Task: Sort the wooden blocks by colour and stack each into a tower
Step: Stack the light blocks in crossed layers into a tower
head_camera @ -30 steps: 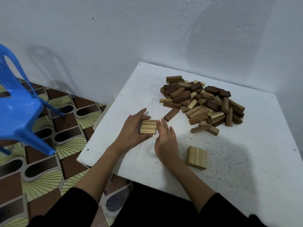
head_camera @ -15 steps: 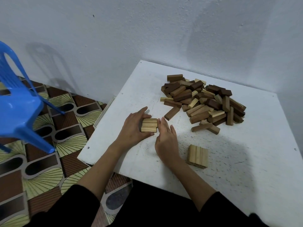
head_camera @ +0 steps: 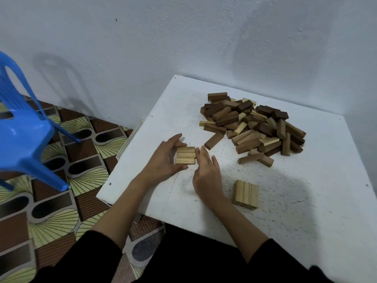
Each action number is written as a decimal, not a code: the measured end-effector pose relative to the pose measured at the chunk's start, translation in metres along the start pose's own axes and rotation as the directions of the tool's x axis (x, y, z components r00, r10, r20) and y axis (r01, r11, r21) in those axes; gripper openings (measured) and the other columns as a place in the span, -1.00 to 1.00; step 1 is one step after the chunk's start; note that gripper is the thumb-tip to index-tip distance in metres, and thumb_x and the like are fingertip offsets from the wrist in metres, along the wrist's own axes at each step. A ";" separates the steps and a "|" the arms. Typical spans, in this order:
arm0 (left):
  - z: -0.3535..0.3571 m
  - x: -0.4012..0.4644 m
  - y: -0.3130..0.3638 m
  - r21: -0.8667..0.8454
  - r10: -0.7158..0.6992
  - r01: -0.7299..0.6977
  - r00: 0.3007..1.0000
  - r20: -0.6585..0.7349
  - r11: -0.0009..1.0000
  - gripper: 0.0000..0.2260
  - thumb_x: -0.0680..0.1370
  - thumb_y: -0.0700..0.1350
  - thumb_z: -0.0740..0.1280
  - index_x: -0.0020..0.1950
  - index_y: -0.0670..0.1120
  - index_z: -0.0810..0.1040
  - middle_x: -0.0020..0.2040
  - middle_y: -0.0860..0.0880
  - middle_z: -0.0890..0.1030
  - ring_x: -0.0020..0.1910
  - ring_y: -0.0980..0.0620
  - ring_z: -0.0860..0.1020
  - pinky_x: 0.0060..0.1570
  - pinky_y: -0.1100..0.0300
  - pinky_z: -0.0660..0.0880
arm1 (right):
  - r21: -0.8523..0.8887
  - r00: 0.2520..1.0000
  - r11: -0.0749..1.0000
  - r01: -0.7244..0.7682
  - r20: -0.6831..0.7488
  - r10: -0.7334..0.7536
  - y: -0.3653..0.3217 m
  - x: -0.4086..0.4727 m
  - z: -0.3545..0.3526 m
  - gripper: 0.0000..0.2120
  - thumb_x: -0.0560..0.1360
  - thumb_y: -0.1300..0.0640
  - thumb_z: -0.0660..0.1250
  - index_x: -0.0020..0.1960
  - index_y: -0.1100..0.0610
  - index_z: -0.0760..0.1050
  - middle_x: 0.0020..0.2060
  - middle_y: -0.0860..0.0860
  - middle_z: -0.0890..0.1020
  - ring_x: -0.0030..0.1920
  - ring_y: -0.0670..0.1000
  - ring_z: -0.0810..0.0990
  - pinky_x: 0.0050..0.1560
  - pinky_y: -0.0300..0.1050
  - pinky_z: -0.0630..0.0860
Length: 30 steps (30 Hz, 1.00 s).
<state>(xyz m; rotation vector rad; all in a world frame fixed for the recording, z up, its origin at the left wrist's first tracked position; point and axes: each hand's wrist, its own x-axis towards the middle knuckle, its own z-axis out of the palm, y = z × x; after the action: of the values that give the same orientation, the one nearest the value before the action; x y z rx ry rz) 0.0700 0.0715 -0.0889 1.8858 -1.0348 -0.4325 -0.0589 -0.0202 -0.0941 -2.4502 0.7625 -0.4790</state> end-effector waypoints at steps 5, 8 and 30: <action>0.002 0.001 0.002 -0.010 -0.022 0.022 1.000 -0.012 1.000 -0.23 0.33 -0.14 0.57 0.45 0.05 0.28 0.20 0.15 0.54 0.25 0.10 0.43 0.29 0.20 0.33 | -0.012 1.000 1.000 0.008 -0.009 -0.008 0.000 0.000 0.000 -0.36 0.38 0.30 -0.09 0.46 0.38 0.13 0.45 0.19 0.27 0.48 0.08 0.22 0.46 -0.13 -0.10; 0.003 0.001 0.005 -0.006 -0.032 0.032 0.999 -0.022 0.999 -0.22 0.33 -0.14 0.57 0.46 0.06 0.26 0.20 0.15 0.54 0.26 0.10 0.42 0.30 0.20 0.31 | 0.004 1.000 1.000 0.007 -0.015 -0.006 -0.001 0.000 -0.001 -0.38 0.39 0.31 -0.06 0.45 0.40 0.16 0.42 0.22 0.32 0.45 0.11 0.28 0.46 -0.07 -0.05; 0.002 0.000 0.009 0.014 -0.078 0.079 0.996 -0.032 0.997 -0.20 0.34 -0.14 0.57 0.47 0.04 0.22 0.14 0.13 0.51 0.17 0.19 0.44 0.08 0.60 0.24 | 0.089 0.999 0.996 0.010 -0.047 -0.006 0.001 -0.002 -0.001 -0.40 0.40 0.39 0.04 0.45 0.38 0.13 0.36 0.17 0.43 0.42 0.12 0.33 0.48 0.17 0.06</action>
<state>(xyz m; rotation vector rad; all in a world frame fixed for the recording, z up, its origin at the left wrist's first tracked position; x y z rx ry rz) 0.0644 0.0681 -0.0828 1.9463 -0.9479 -0.4397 -0.0615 -0.0195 -0.0942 -2.3672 0.7347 -0.5633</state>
